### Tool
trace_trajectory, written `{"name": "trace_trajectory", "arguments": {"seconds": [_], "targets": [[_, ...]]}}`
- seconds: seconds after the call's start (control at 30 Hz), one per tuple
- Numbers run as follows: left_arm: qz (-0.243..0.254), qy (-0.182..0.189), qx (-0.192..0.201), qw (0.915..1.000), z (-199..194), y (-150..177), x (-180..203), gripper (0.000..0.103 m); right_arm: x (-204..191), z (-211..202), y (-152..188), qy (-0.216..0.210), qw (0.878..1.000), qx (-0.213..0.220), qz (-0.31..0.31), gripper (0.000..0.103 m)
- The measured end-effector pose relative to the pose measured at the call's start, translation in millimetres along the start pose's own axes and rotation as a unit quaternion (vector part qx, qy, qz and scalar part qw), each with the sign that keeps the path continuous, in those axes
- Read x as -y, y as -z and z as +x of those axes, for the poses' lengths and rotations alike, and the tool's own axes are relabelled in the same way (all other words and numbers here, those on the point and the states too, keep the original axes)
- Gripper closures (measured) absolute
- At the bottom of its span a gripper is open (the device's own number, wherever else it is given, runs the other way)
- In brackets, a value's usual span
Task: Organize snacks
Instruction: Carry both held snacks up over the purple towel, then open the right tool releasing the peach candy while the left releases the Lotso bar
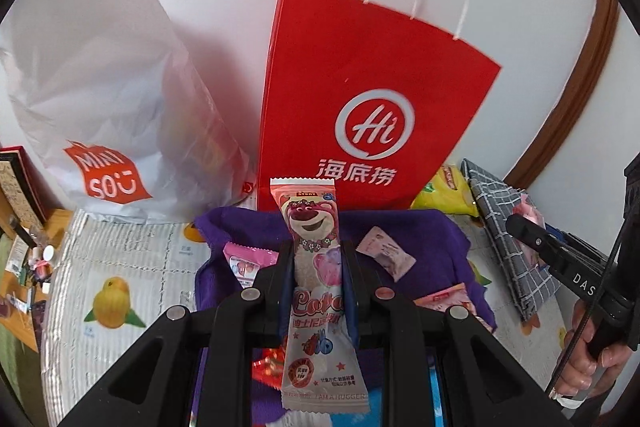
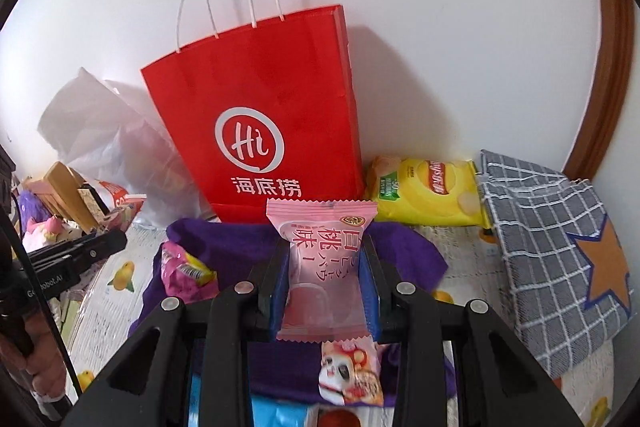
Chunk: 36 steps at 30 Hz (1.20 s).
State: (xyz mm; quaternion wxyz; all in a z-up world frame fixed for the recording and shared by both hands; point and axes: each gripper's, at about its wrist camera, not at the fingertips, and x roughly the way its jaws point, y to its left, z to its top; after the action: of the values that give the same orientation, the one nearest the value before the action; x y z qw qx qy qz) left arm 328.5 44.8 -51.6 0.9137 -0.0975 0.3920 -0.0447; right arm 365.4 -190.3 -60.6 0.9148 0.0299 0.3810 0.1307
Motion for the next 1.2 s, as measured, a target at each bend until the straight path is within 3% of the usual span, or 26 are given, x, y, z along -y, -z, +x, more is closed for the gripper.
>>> {"name": "trace_trajectory", "arguments": {"seconds": [0.2, 0.3, 0.57, 0.97, 1.2], "targets": [[-0.008, -0.011, -0.044, 0.9989, 32.9, 4.7, -21.5, 0.083, 4.9, 54.3, 14.8, 0.019, 0.998, -0.050, -0.022, 0.071], [-0.022, 0.001, -0.062, 0.9978, 43.4, 7.4, -30.1, 0.083, 10.7, 70.4, 21.8, 0.016, 0.997, -0.069, -0.025, 0.071], [-0.009, 0.015, -0.067, 0.9976, 48.1, 9.5, -26.4, 0.083, 23.3, 105.8, 43.7, 0.006, 0.990, -0.133, -0.045, 0.071], [0.000, 0.042, -0.097, 0.9944, 61.5, 16.2, -12.7, 0.083, 26.8, 121.0, 52.0, 0.017, 0.985, -0.167, -0.043, 0.070], [0.003, 0.058, -0.122, 0.9908, 71.7, 20.4, -7.2, 0.082, 25.9, 112.4, 44.4, 0.023, 0.987, -0.150, -0.044, 0.050]]}}
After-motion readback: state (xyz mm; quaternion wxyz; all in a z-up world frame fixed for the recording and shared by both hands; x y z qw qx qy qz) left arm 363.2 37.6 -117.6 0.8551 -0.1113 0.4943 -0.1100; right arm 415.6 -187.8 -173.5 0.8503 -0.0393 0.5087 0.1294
